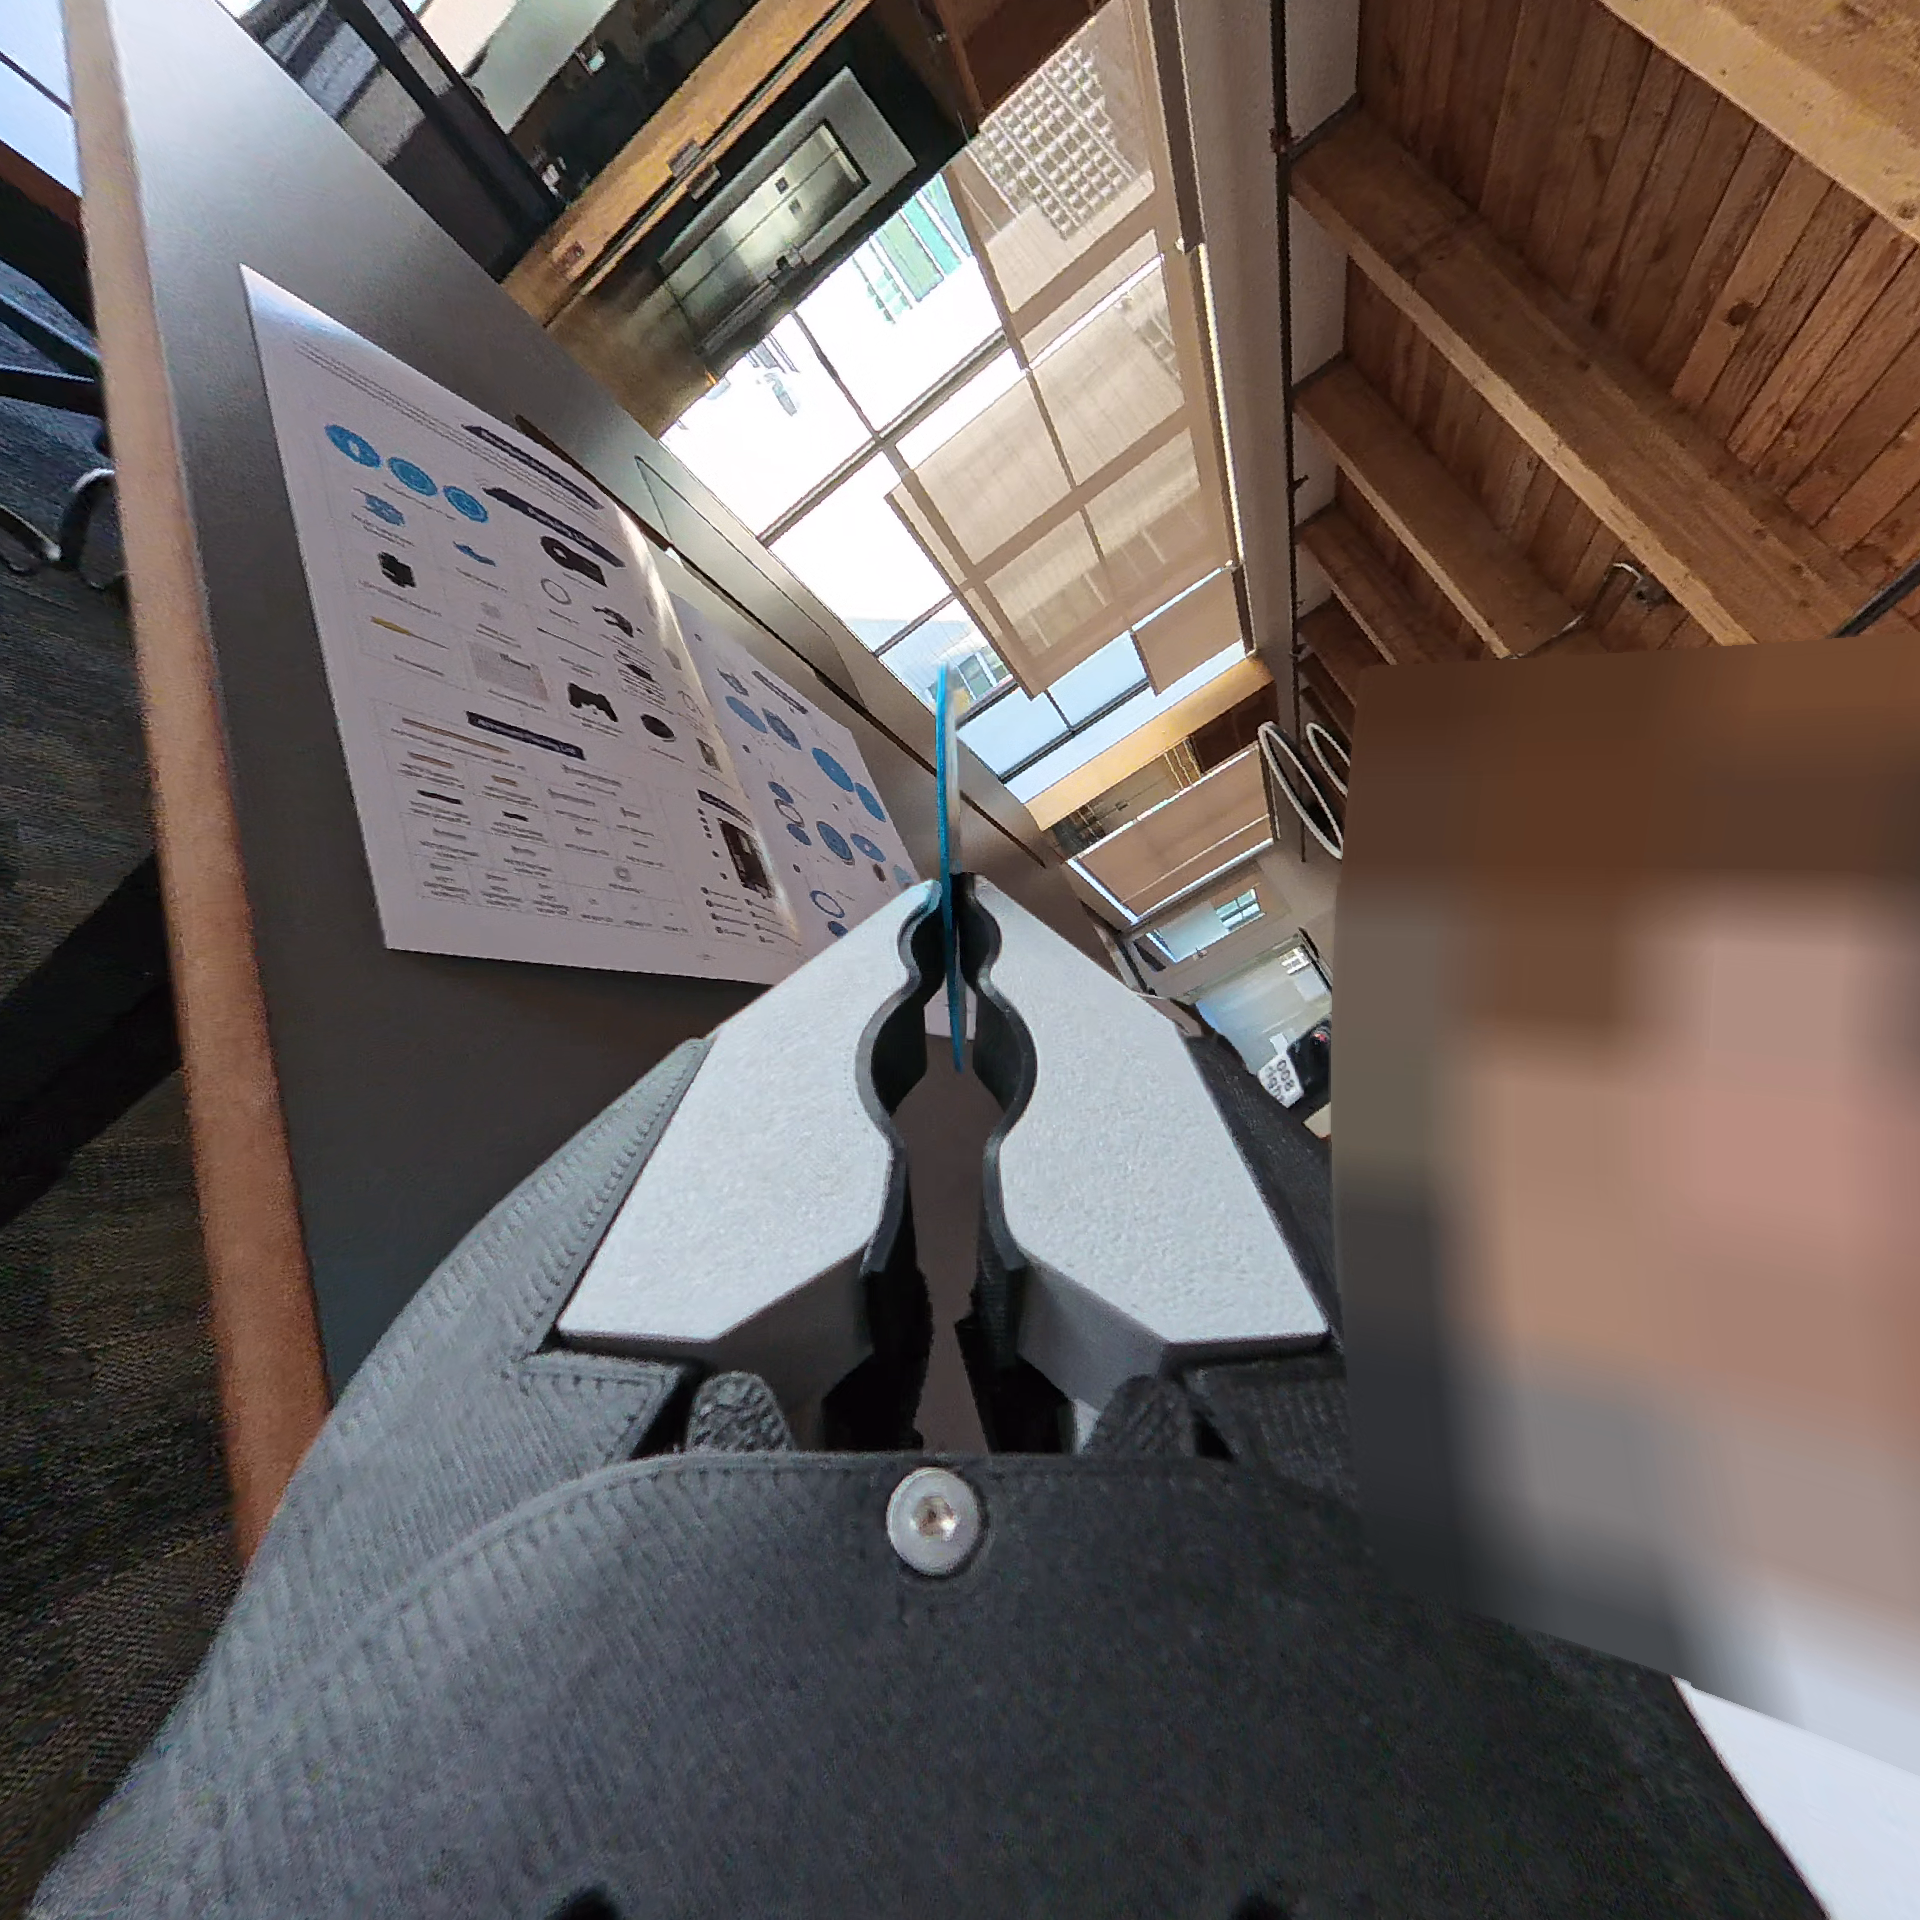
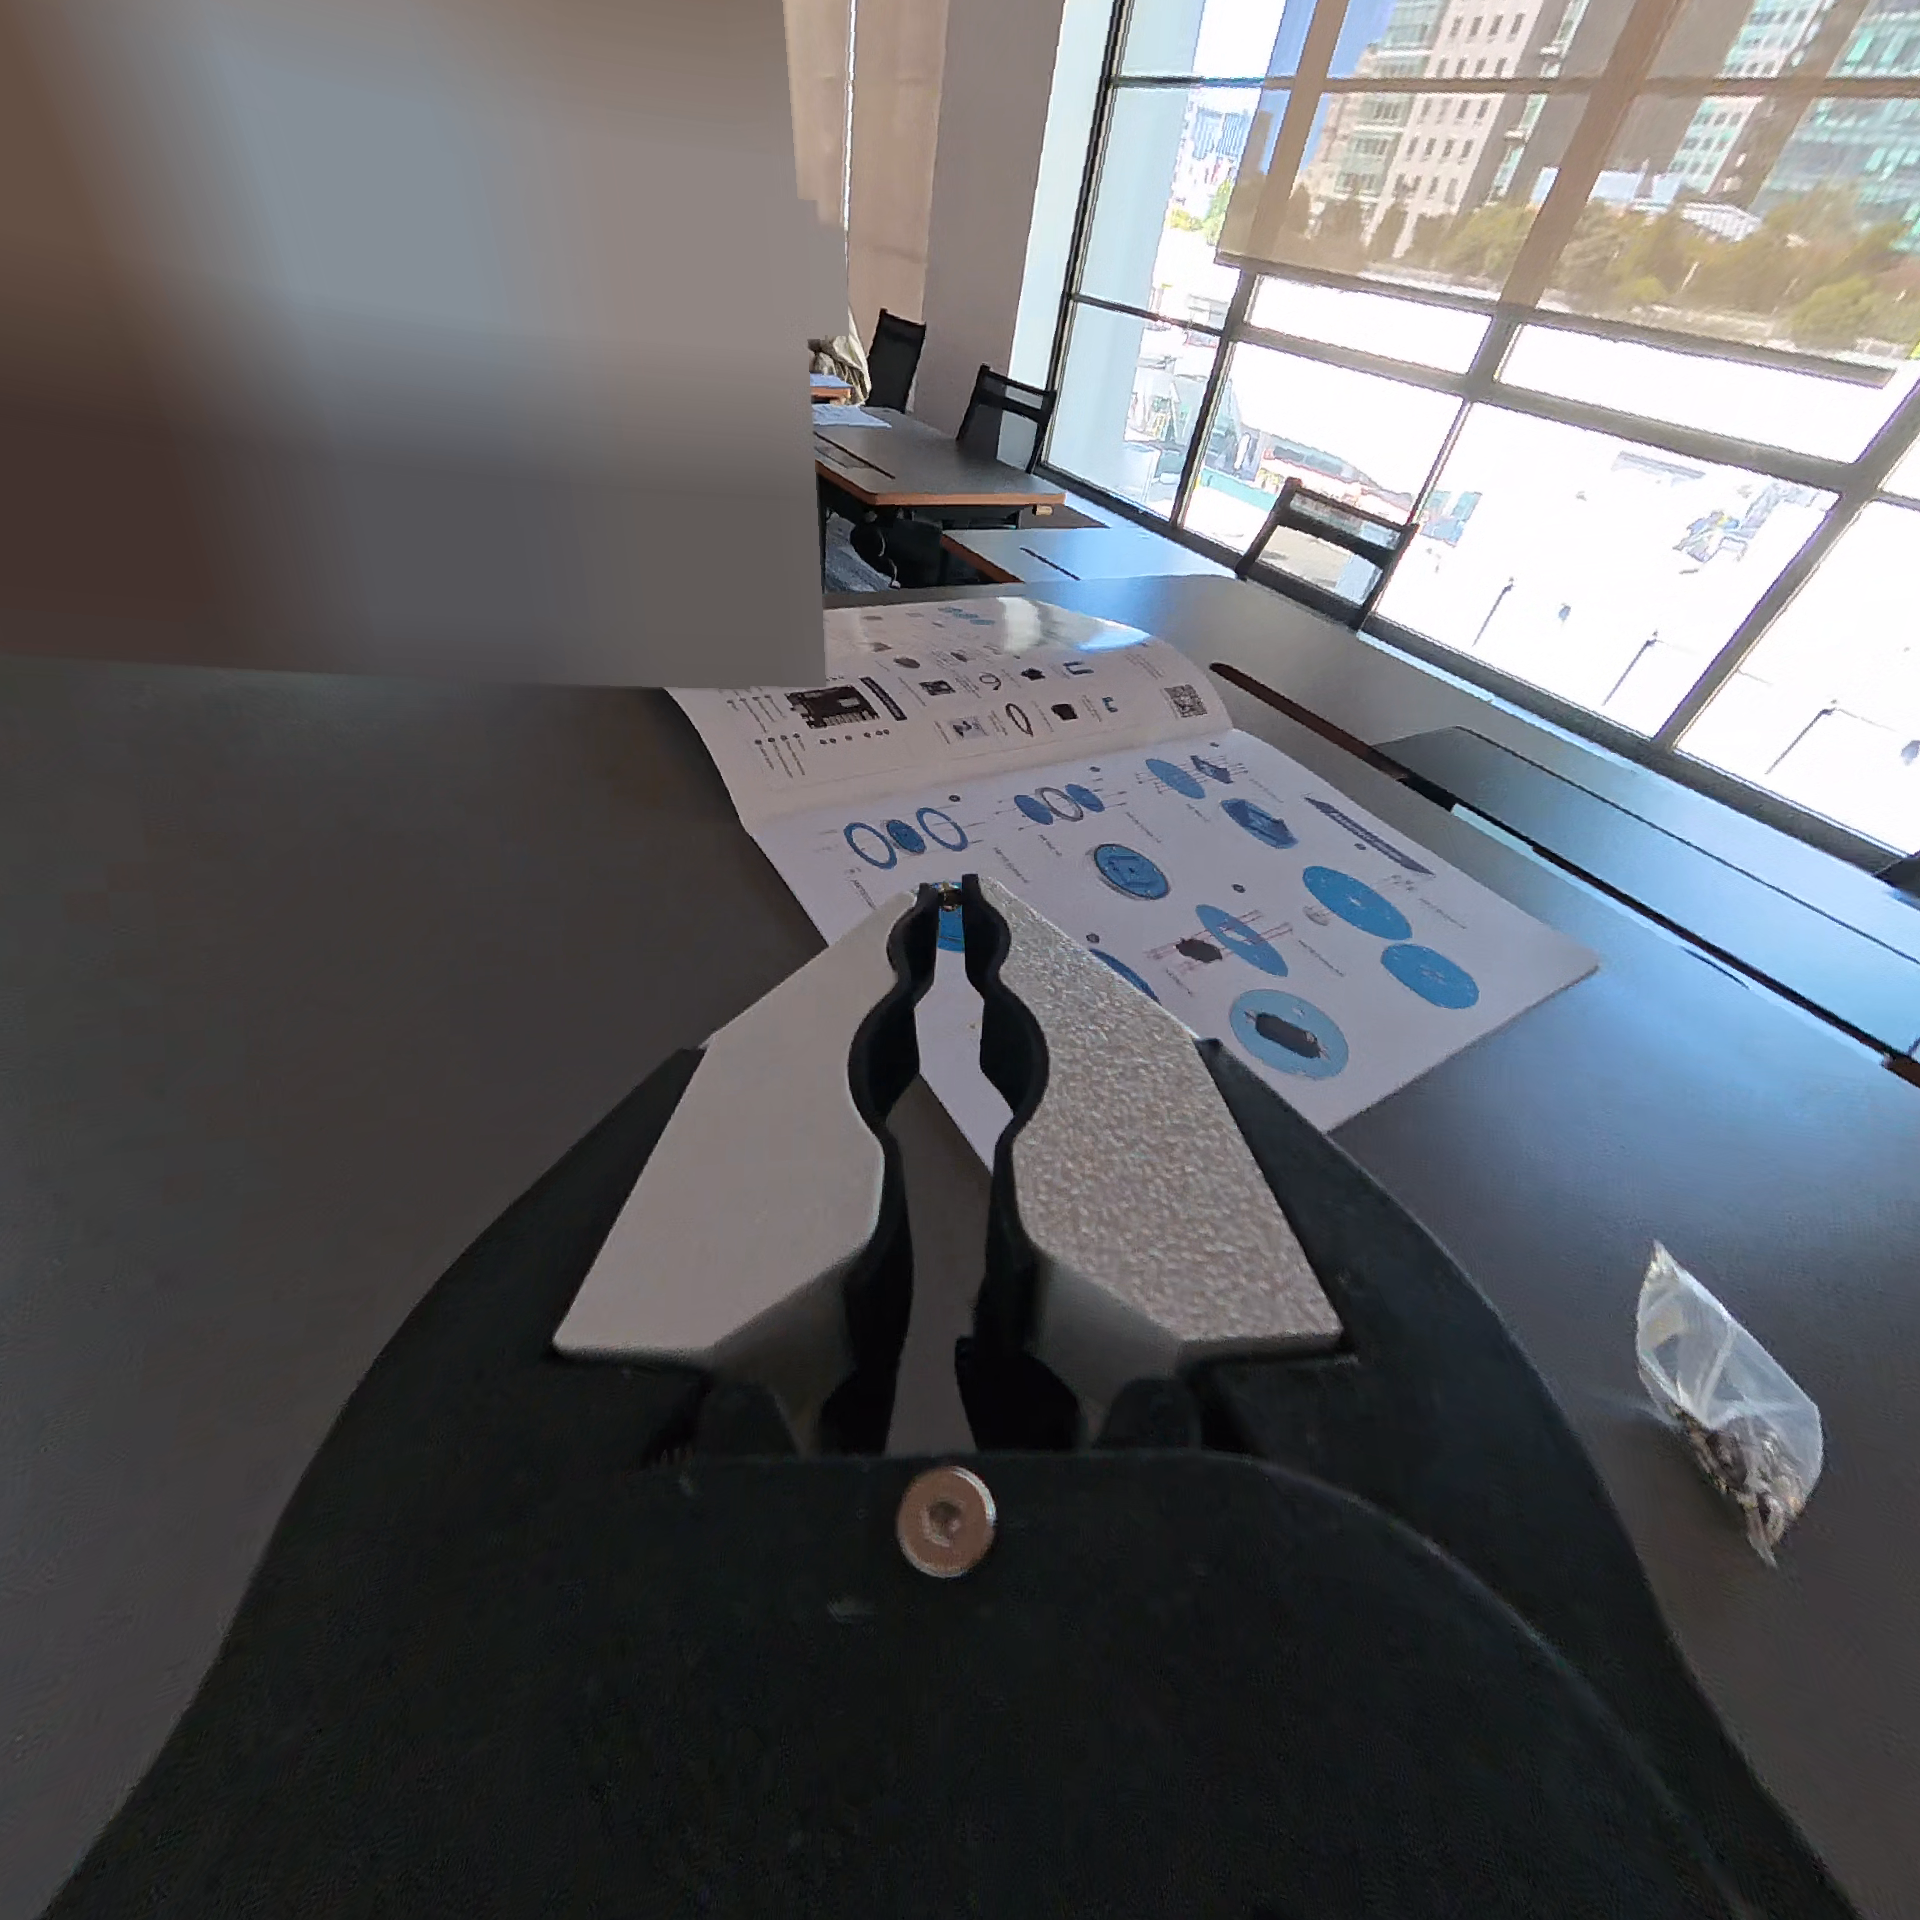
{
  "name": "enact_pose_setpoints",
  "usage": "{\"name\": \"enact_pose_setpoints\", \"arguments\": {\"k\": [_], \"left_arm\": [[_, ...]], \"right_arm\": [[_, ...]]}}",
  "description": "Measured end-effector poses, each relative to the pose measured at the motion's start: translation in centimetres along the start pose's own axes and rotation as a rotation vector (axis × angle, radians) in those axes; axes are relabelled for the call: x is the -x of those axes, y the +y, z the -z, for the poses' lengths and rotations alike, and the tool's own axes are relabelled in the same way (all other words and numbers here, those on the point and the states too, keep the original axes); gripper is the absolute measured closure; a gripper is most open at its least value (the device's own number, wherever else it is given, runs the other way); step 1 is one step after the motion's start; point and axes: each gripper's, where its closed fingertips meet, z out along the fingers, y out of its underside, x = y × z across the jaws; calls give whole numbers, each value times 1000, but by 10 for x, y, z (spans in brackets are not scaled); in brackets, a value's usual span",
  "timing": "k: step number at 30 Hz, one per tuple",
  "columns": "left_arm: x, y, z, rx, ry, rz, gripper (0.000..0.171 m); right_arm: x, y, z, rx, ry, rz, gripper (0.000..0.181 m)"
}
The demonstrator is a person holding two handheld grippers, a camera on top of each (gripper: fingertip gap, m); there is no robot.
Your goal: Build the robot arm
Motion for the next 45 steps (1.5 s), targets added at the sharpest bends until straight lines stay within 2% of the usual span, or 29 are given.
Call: {"name": "enact_pose_setpoints", "arguments": {"k": [1,5,9,12,14,18,21,25,27,30,33,35,40,43,45], "left_arm": [[3,-2,1,-9,-10,4,171],[16,-9,16,-34,-31,41,171],[30,-26,52,-65,-70,62,171],[43,-44,92,-78,-118,26,171],[58,-57,124,-91,-157,-1,171],[102,-83,194,-99,-167,15,171],[171,-101,256,-37,-203,30,171],[317,-124,343,99,-312,53,171],[377,-128,365,191,-246,115,171],[441,-129,378,286,-208,186,171],[469,-125,368,362,-113,203,171],[477,-119,359,409,-48,215,171],[477,-101,342,481,3,181,171],[484,-92,336,519,56,249,171],[512,-83,334,554,13,284,171]], "right_arm": [[1,-3,-1,-9,-7,3,178],[-4,-6,-1,-20,1,-6,178],[-11,-1,-3,-21,20,-39,178],[-9,-4,-11,-31,44,-75,178],[-3,-9,-18,-10,95,-29,178],[39,-42,-54,-34,138,9,178],[102,-76,-107,-92,96,-24,178],[205,-115,-198,-148,71,7,178],[253,-133,-247,-186,78,-20,178],[315,-160,-316,-257,73,-67,178],[366,-168,-385,-277,-5,-130,178],[388,-162,-425,-276,-33,-148,178],[431,-120,-509,-235,-153,-180,178],[438,-75,-554,-180,-138,-173,178],[439,-36,-581,-129,-118,-192,178]]}}
